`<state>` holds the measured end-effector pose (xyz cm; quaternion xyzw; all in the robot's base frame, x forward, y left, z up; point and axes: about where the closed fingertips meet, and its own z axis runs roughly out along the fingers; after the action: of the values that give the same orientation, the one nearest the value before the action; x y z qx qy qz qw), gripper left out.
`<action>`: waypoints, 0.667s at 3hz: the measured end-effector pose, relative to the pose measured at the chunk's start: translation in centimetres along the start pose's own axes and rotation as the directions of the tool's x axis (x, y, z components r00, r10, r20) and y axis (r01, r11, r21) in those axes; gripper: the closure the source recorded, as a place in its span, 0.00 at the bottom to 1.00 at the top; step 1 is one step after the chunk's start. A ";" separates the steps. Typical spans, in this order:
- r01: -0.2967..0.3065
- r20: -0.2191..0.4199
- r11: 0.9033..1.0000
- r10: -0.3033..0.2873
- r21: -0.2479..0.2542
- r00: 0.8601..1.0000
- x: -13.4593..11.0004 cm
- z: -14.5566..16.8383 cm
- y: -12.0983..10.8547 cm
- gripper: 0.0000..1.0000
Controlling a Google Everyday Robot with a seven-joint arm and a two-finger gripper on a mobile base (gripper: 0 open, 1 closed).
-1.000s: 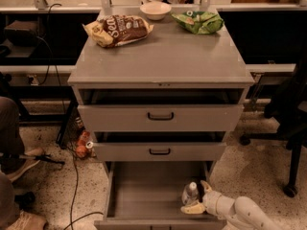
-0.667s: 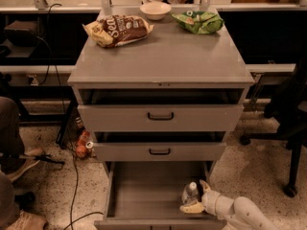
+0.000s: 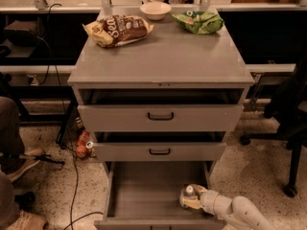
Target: Pick blue plastic bottle from bottom drawer and place on counter
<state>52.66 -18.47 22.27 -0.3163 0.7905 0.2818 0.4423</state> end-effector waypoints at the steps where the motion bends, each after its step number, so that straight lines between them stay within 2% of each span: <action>1: -0.018 0.044 0.999 0.020 -0.038 0.999 -0.5 0.0 0.3 0.73; 2: -0.022 0.114 0.997 0.031 -0.078 0.993 -2.3 -2.6 -0.6 0.96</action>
Offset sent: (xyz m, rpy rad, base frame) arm -0.0026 -0.0484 0.0676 0.2262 -0.0729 0.0681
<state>52.72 -20.18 25.36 -0.3057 0.7565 0.3356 0.4707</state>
